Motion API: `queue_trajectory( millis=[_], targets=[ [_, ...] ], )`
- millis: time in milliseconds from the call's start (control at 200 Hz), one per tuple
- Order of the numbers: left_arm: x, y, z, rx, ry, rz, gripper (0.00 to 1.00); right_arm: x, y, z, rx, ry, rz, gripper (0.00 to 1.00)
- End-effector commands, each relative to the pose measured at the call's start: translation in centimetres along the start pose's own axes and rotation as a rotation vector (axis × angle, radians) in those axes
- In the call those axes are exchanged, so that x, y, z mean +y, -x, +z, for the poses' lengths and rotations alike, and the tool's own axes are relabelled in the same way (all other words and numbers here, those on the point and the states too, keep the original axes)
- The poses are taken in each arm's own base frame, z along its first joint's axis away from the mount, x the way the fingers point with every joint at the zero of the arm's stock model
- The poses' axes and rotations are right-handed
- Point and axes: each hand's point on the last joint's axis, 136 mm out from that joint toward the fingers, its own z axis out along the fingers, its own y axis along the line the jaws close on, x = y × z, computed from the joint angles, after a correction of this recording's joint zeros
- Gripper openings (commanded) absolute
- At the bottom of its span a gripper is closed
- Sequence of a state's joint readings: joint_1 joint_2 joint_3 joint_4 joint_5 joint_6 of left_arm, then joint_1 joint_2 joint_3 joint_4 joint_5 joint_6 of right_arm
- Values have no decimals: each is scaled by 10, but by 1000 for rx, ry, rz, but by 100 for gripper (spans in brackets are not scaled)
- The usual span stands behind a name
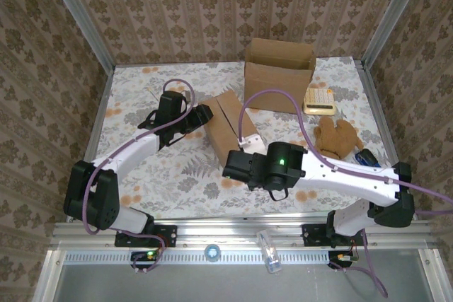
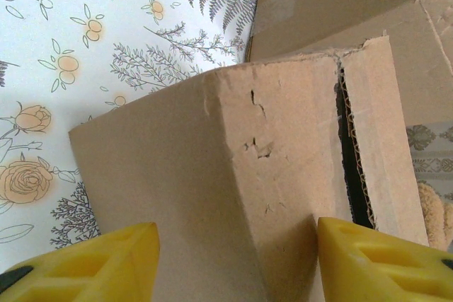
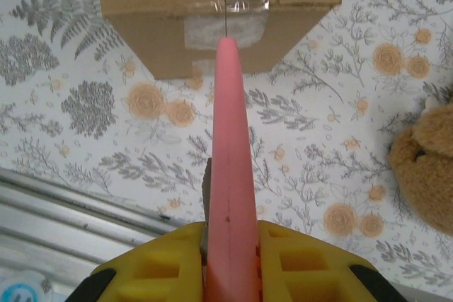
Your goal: Unpack the express box
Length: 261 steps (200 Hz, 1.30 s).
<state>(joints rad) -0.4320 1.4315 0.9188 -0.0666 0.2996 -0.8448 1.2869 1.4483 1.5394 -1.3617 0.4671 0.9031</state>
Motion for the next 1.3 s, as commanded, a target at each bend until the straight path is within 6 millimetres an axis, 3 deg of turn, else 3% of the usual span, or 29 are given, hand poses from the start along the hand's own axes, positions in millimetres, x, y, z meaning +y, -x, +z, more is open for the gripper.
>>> queue_trajectory(
  millis=[0,135,300,400,500,655,750,900,1100,1300],
  targets=[
    [24,-14,5,47,101,-6,60,-26,-7,-11,-22,-65,31,0],
    [-4,1,-9,24,39,60,69,-43,0,-26,-97,-57,68,0],
    [-32,24,-44,-28,48,173,78,-73,-2,-28,-122,-120,82,0],
    [-33,39,-62,-56,123,229,74,-93,-5,-21,-114,-174,98,0],
    [-28,54,-66,-62,188,257,62,-108,-6,-7,-96,-211,120,0],
    [-9,80,-41,-36,258,259,43,-117,-5,28,-55,-223,159,0],
    [2,97,-20,-29,284,257,40,-118,-2,47,-29,-235,176,0],
    [3,113,10,-28,268,262,39,-111,5,73,13,-258,163,0],
    [6,114,39,3,232,254,39,-97,21,101,49,-260,141,0],
    [8,98,56,63,210,262,38,-84,36,119,71,-237,128,0]
  ],
)
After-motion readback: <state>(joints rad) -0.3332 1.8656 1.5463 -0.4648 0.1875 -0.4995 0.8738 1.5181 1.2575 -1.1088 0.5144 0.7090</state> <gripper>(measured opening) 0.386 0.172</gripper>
